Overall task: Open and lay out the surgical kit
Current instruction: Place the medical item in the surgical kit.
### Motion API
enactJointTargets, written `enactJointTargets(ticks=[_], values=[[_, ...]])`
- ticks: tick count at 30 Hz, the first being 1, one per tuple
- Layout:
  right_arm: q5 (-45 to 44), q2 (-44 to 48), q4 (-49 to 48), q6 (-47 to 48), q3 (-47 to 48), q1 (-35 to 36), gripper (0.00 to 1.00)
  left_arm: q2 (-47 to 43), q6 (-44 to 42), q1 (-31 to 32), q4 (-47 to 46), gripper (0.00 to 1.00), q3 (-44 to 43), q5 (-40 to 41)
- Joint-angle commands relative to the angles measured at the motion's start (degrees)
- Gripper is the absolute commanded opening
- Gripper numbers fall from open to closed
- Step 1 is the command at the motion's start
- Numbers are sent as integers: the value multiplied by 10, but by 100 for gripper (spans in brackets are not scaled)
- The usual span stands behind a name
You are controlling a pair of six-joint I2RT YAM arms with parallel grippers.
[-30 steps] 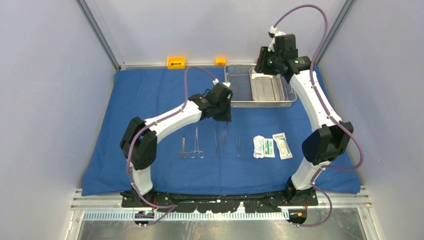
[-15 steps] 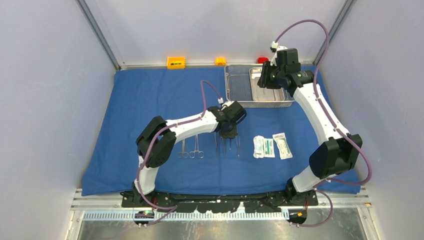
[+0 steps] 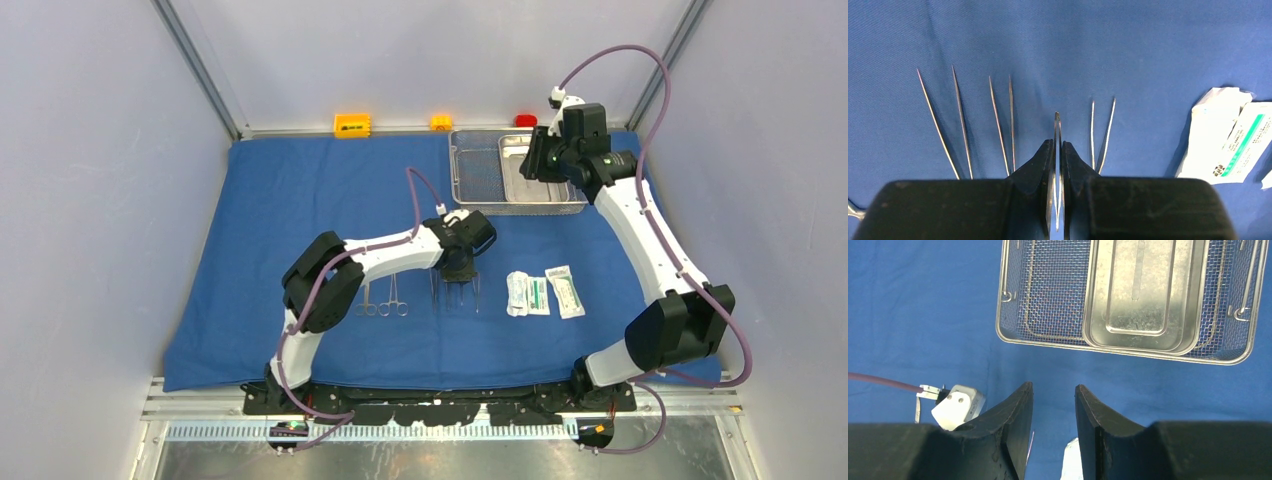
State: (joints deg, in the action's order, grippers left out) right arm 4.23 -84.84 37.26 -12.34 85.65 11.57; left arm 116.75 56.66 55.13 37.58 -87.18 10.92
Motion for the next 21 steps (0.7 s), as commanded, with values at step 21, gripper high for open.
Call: enactJointTargets(ticks=[21], values=[[32,54,-39,-9,-25,-19,42,13,5,2,-26,6,4,4]])
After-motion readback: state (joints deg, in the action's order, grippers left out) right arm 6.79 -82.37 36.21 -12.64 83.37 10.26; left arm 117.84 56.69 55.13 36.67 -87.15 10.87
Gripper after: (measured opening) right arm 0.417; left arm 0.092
